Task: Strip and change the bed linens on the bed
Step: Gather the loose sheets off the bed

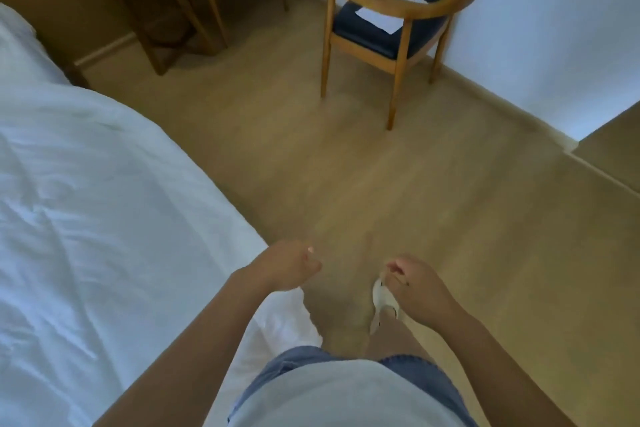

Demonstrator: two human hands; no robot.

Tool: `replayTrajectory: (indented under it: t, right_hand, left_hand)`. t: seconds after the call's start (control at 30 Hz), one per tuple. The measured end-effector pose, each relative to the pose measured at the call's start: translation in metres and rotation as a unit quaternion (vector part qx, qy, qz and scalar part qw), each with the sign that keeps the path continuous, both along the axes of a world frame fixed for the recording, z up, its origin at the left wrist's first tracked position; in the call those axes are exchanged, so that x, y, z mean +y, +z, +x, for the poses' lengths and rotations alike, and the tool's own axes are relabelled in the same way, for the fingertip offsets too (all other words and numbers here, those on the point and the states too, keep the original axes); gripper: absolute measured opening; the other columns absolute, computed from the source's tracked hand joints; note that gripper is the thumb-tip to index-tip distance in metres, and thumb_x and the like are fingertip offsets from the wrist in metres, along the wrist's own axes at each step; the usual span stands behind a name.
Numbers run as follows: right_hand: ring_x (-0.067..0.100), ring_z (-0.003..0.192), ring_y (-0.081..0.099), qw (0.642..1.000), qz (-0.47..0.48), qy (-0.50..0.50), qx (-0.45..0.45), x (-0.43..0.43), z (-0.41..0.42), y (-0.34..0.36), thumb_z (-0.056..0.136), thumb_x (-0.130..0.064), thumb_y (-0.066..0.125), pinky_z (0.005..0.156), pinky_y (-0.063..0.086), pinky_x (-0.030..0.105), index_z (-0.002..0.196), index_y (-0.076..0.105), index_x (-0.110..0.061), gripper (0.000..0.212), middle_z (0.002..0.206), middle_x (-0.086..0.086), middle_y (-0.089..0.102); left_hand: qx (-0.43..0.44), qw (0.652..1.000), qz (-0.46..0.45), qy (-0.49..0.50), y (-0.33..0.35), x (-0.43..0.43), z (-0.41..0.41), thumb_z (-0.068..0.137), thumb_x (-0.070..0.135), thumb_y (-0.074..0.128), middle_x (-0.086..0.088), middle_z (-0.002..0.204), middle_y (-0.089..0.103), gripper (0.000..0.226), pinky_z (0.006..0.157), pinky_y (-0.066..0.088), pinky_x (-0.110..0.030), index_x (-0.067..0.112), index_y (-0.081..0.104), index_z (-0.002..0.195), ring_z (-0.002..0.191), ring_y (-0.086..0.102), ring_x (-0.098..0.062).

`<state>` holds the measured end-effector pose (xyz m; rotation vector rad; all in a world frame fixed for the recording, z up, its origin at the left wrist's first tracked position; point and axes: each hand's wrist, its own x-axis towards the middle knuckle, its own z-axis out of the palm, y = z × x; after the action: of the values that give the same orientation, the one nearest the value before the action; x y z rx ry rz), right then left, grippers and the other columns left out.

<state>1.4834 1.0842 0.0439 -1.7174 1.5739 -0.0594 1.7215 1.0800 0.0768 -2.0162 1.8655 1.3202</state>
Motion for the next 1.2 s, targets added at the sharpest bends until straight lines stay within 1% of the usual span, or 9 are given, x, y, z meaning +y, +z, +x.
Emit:
replayTrajectory:
  t: [0.07, 0.17, 0.23, 0.33, 0.53, 0.67, 0.87, 1.03, 1.2]
  right_hand:
    - [0.021, 0.102, 0.057, 0.999, 0.001, 0.050, -0.011, -0.069, -0.003, -0.005, 0.096, -0.031, 0.046, 0.081, 0.044, 0.030, 0.117, 0.057, -0.005, 0.035, 0.118, 0.008, 0.060]
    - [0.017, 0.117, 0.052, 0.989, -0.022, 0.143, -0.007, -0.166, 0.010, -0.002, 0.098, -0.031, 0.045, 0.085, 0.035, 0.020, 0.129, 0.052, -0.011, 0.038, 0.129, 0.004, 0.056]
    - [0.016, 0.117, 0.052, 0.979, -0.036, 0.202, -0.004, -0.222, 0.033, 0.004, 0.098, -0.032, 0.044, 0.088, 0.037, 0.021, 0.129, 0.052, -0.012, 0.038, 0.129, 0.004, 0.057]
    - [0.018, 0.117, 0.052, 0.960, -0.026, 0.279, -0.011, -0.286, 0.084, 0.011, 0.097, -0.033, 0.044, 0.090, 0.040, 0.026, 0.128, 0.052, -0.013, 0.037, 0.129, 0.004, 0.057]
    - [0.018, 0.107, 0.055, 0.904, -0.063, 0.423, -0.031, -0.383, 0.227, 0.007, 0.094, -0.036, 0.046, 0.080, 0.039, 0.027, 0.120, 0.055, -0.018, 0.033, 0.120, 0.000, 0.057]
    - [0.019, 0.103, 0.054, 0.874, -0.066, 0.479, -0.039, -0.439, 0.335, 0.011, 0.093, -0.035, 0.048, 0.078, 0.038, 0.025, 0.117, 0.056, -0.018, 0.030, 0.116, 0.000, 0.056]
    - [0.017, 0.109, 0.052, 0.846, -0.059, 0.528, -0.048, -0.516, 0.460, 0.020, 0.093, -0.035, 0.049, 0.088, 0.040, 0.027, 0.119, 0.056, -0.017, 0.032, 0.118, 0.000, 0.056]
    - [0.017, 0.105, 0.054, 0.827, -0.037, 0.561, -0.014, -0.588, 0.560, 0.002, 0.093, -0.035, 0.048, 0.087, 0.044, 0.030, 0.117, 0.057, -0.017, 0.030, 0.115, -0.001, 0.057]
    - [0.017, 0.107, 0.054, 0.792, -0.025, 0.610, -0.010, -0.665, 0.687, -0.009, 0.094, -0.033, 0.048, 0.089, 0.043, 0.029, 0.119, 0.056, -0.016, 0.030, 0.119, 0.000, 0.055]
  left_hand:
    - [-0.008, 0.999, -0.007, 0.053, -0.003, -0.045, -0.009, 0.096, 0.029, 0.048, -0.018, 0.107, 0.063, 0.020, 0.083, 0.047, -0.037, 0.011, 0.055, 0.094, 0.094, 0.060, -0.027]
    - [-0.027, 0.990, -0.003, 0.140, 0.000, -0.094, -0.008, 0.096, 0.032, 0.048, -0.012, 0.103, 0.062, 0.025, 0.086, 0.047, -0.036, 0.009, 0.057, 0.101, 0.094, 0.058, -0.023]
    - [-0.019, 0.981, 0.000, 0.191, 0.007, -0.116, -0.001, 0.096, 0.033, 0.048, -0.008, 0.103, 0.060, 0.023, 0.086, 0.048, -0.035, 0.012, 0.055, 0.103, 0.092, 0.057, -0.020]
    - [-0.031, 0.963, 0.004, 0.266, 0.015, -0.137, 0.025, 0.096, 0.038, 0.048, -0.002, 0.117, 0.059, 0.034, 0.086, 0.046, -0.028, 0.016, 0.052, 0.122, 0.101, 0.056, -0.018]
    - [-0.058, 0.918, 0.002, 0.393, 0.007, -0.194, 0.111, 0.096, 0.042, 0.047, 0.002, 0.116, 0.059, 0.032, 0.090, 0.047, -0.027, 0.021, 0.051, 0.121, 0.100, 0.057, -0.015]
    - [-0.063, 0.895, 0.001, 0.441, 0.003, -0.245, 0.188, 0.096, 0.043, 0.046, 0.001, 0.117, 0.060, 0.034, 0.092, 0.047, -0.031, 0.021, 0.050, 0.122, 0.101, 0.057, -0.016]
    - [-0.060, 0.869, -0.006, 0.491, 0.012, -0.327, 0.307, 0.095, 0.043, 0.047, 0.001, 0.119, 0.059, 0.039, 0.090, 0.046, -0.030, 0.019, 0.048, 0.127, 0.103, 0.057, -0.016]
    - [-0.036, 0.829, 0.013, 0.558, -0.005, -0.379, 0.395, 0.095, 0.044, 0.048, 0.003, 0.112, 0.060, 0.038, 0.086, 0.047, -0.026, 0.020, 0.050, 0.125, 0.097, 0.057, -0.014]
    - [-0.048, 0.770, 0.039, 0.635, -0.018, -0.421, 0.489, 0.096, 0.044, 0.046, 0.003, 0.112, 0.061, 0.040, 0.092, 0.043, -0.026, 0.020, 0.047, 0.128, 0.102, 0.056, -0.015]
